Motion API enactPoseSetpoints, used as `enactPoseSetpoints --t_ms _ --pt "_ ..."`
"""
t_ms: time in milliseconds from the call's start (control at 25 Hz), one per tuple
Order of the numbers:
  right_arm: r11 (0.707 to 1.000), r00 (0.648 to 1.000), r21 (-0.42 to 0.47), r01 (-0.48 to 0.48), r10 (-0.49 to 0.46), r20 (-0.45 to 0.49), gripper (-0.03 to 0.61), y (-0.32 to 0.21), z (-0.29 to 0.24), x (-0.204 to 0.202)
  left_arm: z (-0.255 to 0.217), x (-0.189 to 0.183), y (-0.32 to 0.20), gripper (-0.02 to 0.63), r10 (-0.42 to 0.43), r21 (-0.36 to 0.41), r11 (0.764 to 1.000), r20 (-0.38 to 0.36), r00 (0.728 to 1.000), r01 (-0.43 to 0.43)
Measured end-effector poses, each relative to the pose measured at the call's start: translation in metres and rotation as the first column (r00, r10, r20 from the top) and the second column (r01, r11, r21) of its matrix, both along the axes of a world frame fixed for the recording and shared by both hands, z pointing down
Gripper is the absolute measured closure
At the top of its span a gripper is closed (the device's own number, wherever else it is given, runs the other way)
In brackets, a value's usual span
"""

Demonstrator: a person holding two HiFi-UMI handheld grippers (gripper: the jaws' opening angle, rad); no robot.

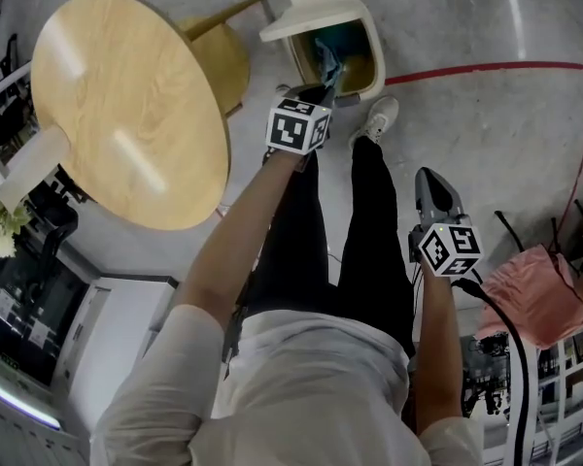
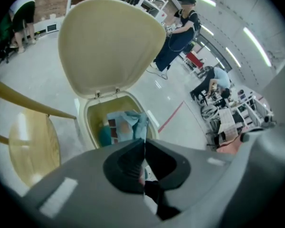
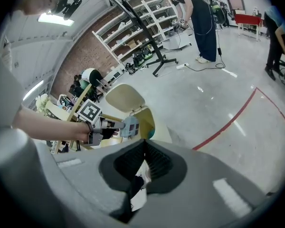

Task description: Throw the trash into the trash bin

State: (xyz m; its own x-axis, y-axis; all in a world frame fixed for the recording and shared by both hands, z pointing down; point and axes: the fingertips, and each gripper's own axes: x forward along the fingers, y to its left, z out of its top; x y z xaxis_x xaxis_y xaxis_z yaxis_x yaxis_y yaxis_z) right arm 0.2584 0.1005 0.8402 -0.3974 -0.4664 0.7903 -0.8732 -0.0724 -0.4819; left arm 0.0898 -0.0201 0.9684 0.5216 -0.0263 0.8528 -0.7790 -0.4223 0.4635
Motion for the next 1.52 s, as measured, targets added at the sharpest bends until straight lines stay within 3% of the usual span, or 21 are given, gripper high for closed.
enactPoseSetpoints --t_ms 360,520,720,1520 --pt "1.000 1.000 -0.014 -0.008 0.008 0.006 0.577 0.003 0.008 -0.002 0.011 -0.004 0.001 0.606 -0.015 0.004 1.000 0.014 1.000 0.014" --pt "1.000 1.000 -0.013 -0.011 0.011 0.005 0.577 0.002 0.008 -0.001 0.009 -0.005 0.000 0.528 -0.021 0.005 1.000 0.011 1.000 0.021" --pt "1.000 1.000 0.001 -0.011 0.011 0.003 0.577 -0.001 -0.001 -0.001 -0.003 -0.003 0.003 0.528 -0.013 0.005 1.000 0.001 1.000 0.013" --pt "0.994 0.999 0.104 0.031 -0.027 -0.043 0.577 -0.002 -0.104 -0.014 -0.153 -0.008 0.012 0.574 0.016 0.111 0.994 -0.027 1.000 -0.013"
